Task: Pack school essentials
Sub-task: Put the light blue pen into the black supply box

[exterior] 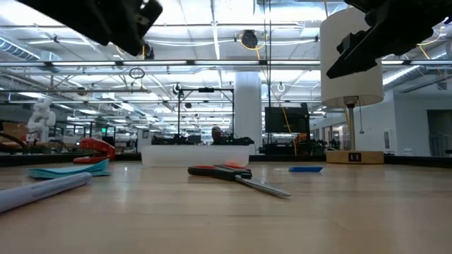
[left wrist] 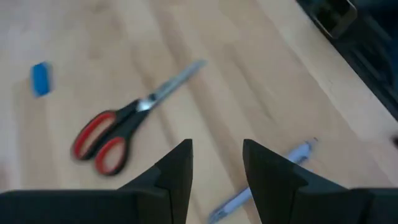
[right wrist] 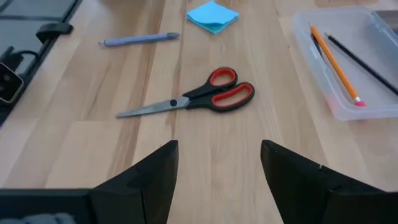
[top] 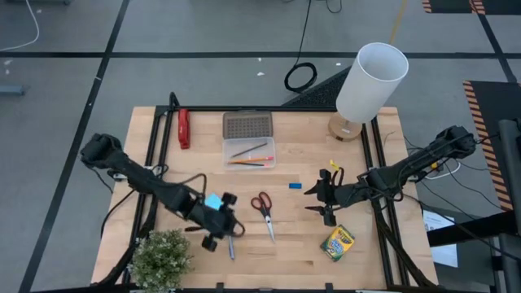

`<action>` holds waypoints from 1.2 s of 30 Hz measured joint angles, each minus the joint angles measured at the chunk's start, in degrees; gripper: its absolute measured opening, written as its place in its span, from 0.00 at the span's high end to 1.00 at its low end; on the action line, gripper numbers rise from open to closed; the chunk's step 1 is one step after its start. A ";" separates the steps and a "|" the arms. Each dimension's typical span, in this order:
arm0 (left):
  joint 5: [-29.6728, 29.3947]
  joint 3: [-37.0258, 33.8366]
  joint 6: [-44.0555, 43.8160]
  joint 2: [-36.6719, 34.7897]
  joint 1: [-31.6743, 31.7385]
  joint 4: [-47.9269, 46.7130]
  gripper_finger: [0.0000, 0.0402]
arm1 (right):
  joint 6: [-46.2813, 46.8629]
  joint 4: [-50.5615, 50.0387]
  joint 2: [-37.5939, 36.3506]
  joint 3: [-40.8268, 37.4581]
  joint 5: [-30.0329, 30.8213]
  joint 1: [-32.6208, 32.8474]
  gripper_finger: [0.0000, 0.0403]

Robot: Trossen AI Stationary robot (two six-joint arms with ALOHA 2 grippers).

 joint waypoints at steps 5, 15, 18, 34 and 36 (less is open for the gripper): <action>2.75 4.83 9.61 7.70 -1.08 -4.35 0.64 | -1.07 0.03 0.02 0.00 -0.02 0.00 0.45; 12.63 10.09 18.34 16.44 0.63 -12.25 0.64 | -1.31 -0.87 0.03 0.00 -0.04 0.00 0.45; 13.09 10.01 21.46 17.77 0.59 -13.27 0.64 | -1.31 -1.04 0.02 0.00 -0.04 0.00 0.45; 10.33 10.06 27.84 22.31 0.80 -15.60 0.64 | -1.29 -1.01 0.02 0.00 -0.09 0.00 0.45; 10.12 10.11 28.03 22.53 0.86 -15.53 0.64 | -1.31 -1.09 0.02 0.00 -0.11 0.00 0.45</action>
